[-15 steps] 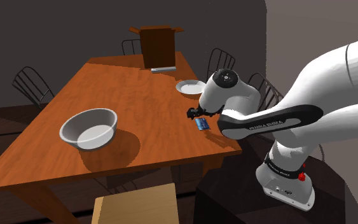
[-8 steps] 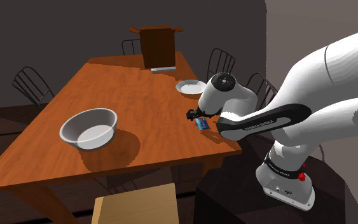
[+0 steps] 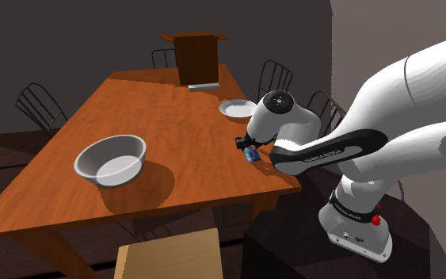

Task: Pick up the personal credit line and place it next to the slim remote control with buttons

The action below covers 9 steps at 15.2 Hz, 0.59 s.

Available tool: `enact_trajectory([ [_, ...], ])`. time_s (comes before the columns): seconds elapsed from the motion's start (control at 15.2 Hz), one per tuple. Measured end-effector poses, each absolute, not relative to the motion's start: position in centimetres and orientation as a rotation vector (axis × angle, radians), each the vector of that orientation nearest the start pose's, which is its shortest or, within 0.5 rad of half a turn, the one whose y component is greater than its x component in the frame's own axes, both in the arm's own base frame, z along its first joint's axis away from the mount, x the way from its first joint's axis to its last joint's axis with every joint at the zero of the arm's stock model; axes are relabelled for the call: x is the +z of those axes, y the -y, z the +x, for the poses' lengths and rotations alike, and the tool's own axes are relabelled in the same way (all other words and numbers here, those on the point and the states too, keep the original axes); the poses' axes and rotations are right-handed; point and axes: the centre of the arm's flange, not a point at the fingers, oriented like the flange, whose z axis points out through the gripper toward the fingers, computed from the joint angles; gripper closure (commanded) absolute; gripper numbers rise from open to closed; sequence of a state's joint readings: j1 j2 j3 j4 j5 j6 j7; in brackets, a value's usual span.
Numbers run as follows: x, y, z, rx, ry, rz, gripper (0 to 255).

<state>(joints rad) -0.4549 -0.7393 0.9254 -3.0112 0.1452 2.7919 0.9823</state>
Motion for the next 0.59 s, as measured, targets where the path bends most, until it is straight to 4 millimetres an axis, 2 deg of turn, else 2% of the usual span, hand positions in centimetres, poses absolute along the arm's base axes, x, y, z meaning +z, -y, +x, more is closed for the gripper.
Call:
enact_trajectory([
  [0.33,31.7,-8.6,31.7,-0.906,-1.115,-3.021,255],
  [0.59,33.3,-8.6,31.7,-0.906,-1.115,-3.020,255],
])
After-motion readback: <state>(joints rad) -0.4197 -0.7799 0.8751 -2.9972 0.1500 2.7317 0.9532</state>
